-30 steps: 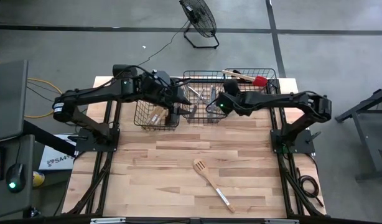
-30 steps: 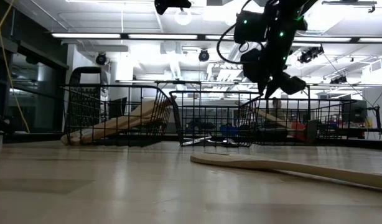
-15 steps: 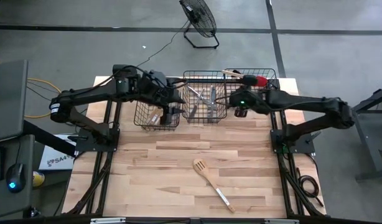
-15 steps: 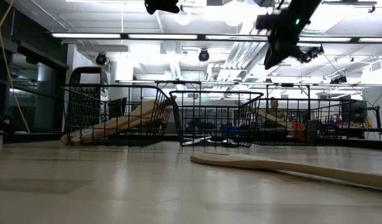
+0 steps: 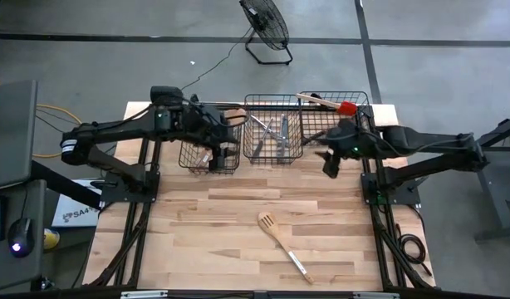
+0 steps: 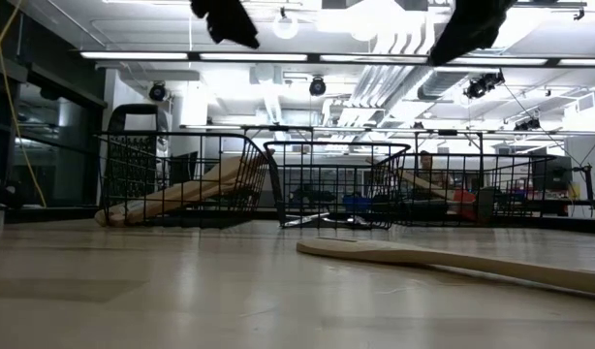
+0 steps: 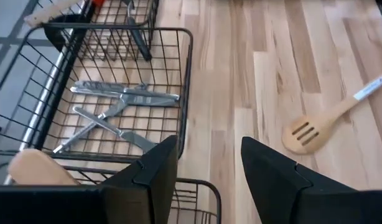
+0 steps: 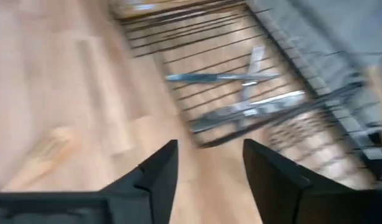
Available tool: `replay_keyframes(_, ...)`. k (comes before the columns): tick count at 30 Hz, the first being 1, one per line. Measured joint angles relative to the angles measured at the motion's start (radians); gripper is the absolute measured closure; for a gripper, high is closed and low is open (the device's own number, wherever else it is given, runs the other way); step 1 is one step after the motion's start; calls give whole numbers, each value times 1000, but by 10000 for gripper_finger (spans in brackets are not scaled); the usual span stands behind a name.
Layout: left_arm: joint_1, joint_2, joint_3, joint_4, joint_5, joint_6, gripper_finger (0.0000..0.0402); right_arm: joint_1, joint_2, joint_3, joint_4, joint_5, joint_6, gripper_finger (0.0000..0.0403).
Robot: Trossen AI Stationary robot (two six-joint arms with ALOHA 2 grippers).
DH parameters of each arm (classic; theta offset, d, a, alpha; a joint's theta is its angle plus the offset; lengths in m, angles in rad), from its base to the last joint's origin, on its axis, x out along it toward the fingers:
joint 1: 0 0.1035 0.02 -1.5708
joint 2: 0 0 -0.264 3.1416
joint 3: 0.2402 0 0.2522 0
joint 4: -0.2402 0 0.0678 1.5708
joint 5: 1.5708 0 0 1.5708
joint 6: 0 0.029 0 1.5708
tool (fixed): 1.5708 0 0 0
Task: Pick & Place Kitchen Items
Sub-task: Put the wooden serving spoon into the left wire basket
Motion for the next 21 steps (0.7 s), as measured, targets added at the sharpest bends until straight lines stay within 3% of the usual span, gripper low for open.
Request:
replay_keyframes(6,-9,-58,-100,85,-4,-27,229,124,-9,0,-10,-138,158,196)
replay_keyframes(15,-27,-123,-146,108,-7,-52,229,325,20,0,-7,-278,467,198)
replay_keyframes(21,-80,-133,-146,111,-40,-48,229,458,50,0,17,-245,637,207)
